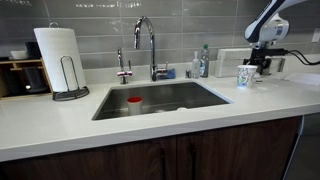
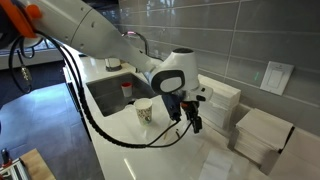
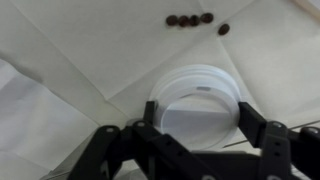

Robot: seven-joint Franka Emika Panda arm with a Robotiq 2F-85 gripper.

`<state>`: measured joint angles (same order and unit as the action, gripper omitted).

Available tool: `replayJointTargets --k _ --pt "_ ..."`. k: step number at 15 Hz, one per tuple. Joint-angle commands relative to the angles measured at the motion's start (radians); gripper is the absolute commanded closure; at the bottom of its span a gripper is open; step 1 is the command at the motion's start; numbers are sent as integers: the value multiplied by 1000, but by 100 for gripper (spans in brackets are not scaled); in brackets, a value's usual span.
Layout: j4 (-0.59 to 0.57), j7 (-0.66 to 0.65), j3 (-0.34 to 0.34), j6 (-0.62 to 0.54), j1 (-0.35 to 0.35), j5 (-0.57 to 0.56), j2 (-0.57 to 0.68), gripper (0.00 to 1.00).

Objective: Remove the lid from the cup and put it on the paper towel

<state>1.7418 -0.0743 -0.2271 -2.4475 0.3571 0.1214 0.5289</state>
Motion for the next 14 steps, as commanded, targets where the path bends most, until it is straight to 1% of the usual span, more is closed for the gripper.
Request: replayJointTargets --k 1,6,8,9,10,11,14 --pt "-49 -13 -6 12 8 7 39 44" --pt "-60 -10 -9 24 16 5 53 44" --pt "-58 6 3 39 25 19 48 44" --pt "-56 5 2 45 23 16 44 5" --pt "-54 14 6 52 25 18 38 4" --pt "-54 13 4 60 23 14 30 0" --pt "-46 31 -12 153 14 -21 -27 0"
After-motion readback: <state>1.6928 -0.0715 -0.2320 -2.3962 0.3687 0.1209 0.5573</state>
